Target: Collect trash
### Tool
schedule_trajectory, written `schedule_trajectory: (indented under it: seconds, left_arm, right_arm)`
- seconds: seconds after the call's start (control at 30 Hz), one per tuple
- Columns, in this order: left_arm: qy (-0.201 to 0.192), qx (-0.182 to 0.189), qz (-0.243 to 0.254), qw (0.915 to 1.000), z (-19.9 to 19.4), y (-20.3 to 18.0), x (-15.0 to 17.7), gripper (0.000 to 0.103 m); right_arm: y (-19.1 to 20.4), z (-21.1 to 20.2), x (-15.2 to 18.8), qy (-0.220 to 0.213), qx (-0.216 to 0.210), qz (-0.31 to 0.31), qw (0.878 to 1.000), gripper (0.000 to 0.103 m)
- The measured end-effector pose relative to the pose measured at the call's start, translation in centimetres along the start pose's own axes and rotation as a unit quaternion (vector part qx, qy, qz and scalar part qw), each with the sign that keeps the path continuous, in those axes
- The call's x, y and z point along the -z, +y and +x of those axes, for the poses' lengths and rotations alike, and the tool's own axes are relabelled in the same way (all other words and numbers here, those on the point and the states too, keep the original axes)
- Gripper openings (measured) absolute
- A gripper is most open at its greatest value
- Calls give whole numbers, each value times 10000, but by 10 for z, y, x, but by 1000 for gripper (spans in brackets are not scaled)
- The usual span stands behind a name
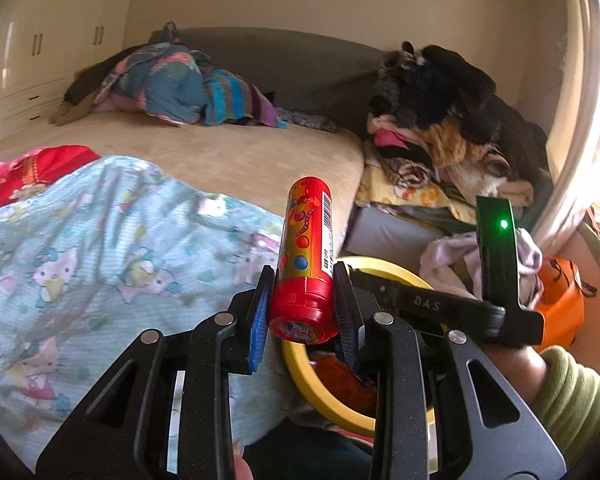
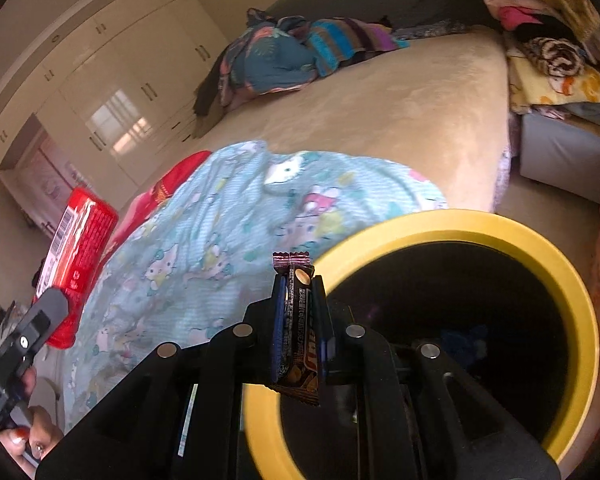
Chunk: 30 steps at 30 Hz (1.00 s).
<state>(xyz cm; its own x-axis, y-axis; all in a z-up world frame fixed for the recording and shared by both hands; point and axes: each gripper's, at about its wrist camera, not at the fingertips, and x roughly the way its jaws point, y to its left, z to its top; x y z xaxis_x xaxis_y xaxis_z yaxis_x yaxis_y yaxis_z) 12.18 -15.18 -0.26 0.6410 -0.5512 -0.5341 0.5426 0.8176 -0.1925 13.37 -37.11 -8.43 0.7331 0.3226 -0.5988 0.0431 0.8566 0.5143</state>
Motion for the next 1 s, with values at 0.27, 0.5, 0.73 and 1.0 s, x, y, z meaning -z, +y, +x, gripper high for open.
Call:
schedule_trajectory:
  seconds: [0.27, 0.5, 0.73, 1.0]
  left_arm:
    - [343, 262, 181, 9989, 20, -26, 17, 23]
    - [885, 489, 181, 9947, 55, -43, 40, 24]
    - [1049, 427, 110, 9935, 70, -44, 53, 55]
    - [724, -246, -178, 9969, 35, -17, 42, 92]
  right_arm:
    - [-40, -12, 9, 145, 285, 388, 9987, 13]
    - [-74, -21, 14, 245, 409, 989, 9940, 41]
    - [-81, -46, 12, -35, 559, 1064, 9927, 70]
    - [-33, -50, 12, -364, 534, 305, 9974, 92]
